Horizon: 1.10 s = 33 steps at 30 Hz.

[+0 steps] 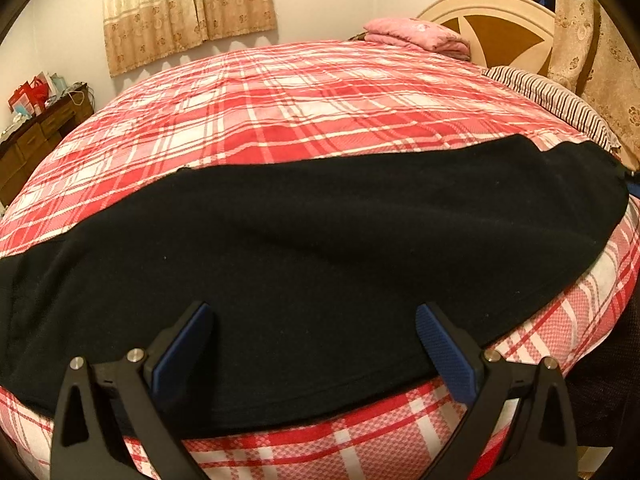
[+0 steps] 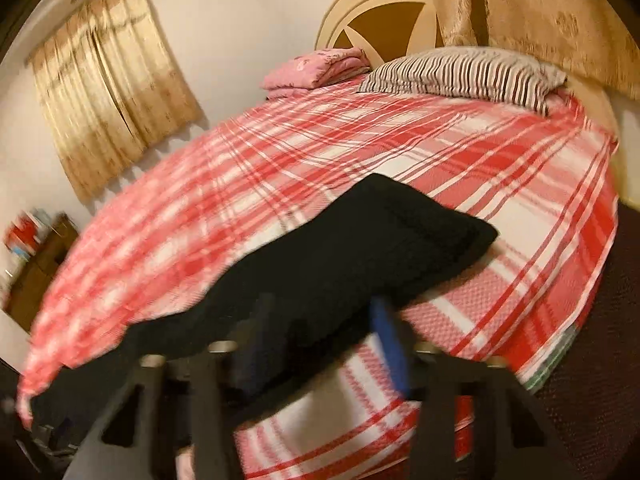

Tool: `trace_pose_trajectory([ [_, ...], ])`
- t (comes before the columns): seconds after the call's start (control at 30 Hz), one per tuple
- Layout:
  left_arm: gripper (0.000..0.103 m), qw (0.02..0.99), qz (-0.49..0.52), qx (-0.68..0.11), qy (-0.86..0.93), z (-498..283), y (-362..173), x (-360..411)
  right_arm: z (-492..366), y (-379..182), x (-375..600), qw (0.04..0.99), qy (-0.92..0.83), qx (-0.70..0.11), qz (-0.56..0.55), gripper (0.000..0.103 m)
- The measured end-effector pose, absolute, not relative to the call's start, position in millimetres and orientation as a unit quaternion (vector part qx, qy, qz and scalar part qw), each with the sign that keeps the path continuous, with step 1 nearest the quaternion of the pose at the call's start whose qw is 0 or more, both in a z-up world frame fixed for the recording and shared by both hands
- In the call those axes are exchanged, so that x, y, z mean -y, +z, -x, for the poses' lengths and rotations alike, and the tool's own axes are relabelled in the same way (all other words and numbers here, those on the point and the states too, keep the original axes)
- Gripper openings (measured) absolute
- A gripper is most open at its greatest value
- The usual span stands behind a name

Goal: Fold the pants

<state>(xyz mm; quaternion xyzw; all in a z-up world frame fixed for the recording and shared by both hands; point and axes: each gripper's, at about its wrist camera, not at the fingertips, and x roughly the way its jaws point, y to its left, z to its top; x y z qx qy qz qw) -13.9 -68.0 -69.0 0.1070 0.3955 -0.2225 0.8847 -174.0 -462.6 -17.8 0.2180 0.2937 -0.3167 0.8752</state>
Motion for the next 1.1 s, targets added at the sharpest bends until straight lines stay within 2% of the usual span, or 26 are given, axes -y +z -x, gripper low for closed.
trace_pose_trajectory([
  [0.1, 0.103, 0.884, -0.108, -0.395, -0.223, 14, -69, 68, 177, -18, 463, 0.876, -0.319, -0.298, -0.204, 0.017],
  [0.23, 0.103, 0.883, -0.107, -0.397, -0.225, 14, -69, 67, 180, -17, 454, 0.871, -0.338, -0.319, -0.161, 0.013],
  [0.63, 0.103, 0.884, -0.108, -0.396, -0.225, 16, -69, 68, 197, -17, 456, 0.858, -0.37, -0.328, -0.14, 0.013],
  [0.8, 0.103, 0.883, -0.112, -0.397, -0.225, 16, -68, 68, 201, -5, 455, 0.856, -0.387, -0.309, -0.149, 0.016],
  [0.87, 0.103, 0.883, -0.113, -0.396, -0.225, 17, -67, 67, 205, 5, 460, 0.864, -0.391, -0.279, -0.149, 0.047],
  [0.9, 0.103, 0.883, -0.113, -0.396, -0.225, 17, -66, 67, 207, 9, 466, 0.867, -0.391, -0.265, -0.159, 0.087],
  [0.93, 0.103, 0.884, -0.113, -0.395, -0.225, 17, -65, 67, 211, 11, 472, 0.868, -0.393, -0.249, -0.17, 0.101],
  [1.1, 0.103, 0.885, -0.109, -0.395, -0.221, 15, -65, 65, 215, 1, 510, 0.862, -0.385, -0.235, -0.233, 0.101],
])
